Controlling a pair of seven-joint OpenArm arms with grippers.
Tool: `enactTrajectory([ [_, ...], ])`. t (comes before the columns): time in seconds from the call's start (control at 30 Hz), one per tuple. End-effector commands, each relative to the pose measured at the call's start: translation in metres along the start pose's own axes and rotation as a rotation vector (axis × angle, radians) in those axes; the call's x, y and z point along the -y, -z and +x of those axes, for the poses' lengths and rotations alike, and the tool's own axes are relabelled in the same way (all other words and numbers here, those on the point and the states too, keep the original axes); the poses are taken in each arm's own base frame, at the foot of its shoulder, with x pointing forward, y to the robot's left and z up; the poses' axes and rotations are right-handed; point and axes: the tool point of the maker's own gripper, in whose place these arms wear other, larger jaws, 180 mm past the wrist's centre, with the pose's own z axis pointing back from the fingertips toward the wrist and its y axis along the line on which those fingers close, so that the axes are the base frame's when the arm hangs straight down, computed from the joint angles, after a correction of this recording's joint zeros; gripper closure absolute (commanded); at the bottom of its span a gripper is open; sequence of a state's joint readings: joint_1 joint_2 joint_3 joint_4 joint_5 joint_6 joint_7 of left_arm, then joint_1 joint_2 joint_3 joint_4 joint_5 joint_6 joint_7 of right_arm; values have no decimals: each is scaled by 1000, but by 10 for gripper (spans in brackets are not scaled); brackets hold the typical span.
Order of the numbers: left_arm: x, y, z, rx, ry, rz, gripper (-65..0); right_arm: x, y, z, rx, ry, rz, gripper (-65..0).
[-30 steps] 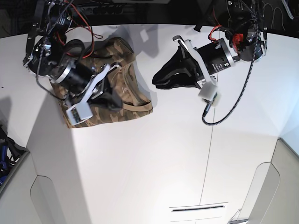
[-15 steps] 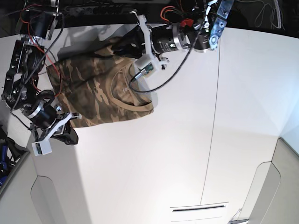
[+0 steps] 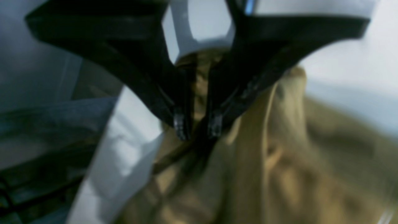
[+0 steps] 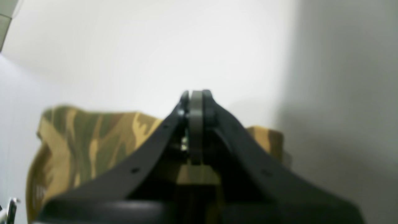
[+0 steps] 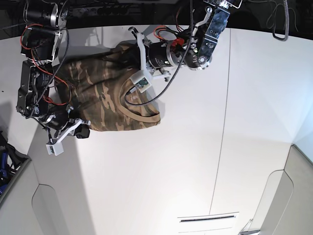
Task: Fold the T-shirt properly
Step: 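Grasp the folded bundle with both grippers and flatten it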
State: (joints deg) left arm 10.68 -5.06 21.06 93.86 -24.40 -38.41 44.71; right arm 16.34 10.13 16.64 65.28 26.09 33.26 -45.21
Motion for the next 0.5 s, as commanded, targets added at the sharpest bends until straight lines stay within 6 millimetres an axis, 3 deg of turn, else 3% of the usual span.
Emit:
enactTrajectory([
  [0.0,-8,-4,8,30,-5,18,-98,2,-6,20,57,-21,5,0],
  [0.17,-62,-24,7,64,-91,147,-98,8,-15,-4,16,31,24,0],
  [0.33,-128,-54,18,126,-203,319,-98,-10,-23,-41,-31,132,125,0],
  [0.47,-156,-69,40,178,-213,375,-98,-25,-32,-64,-28,188,178,0],
])
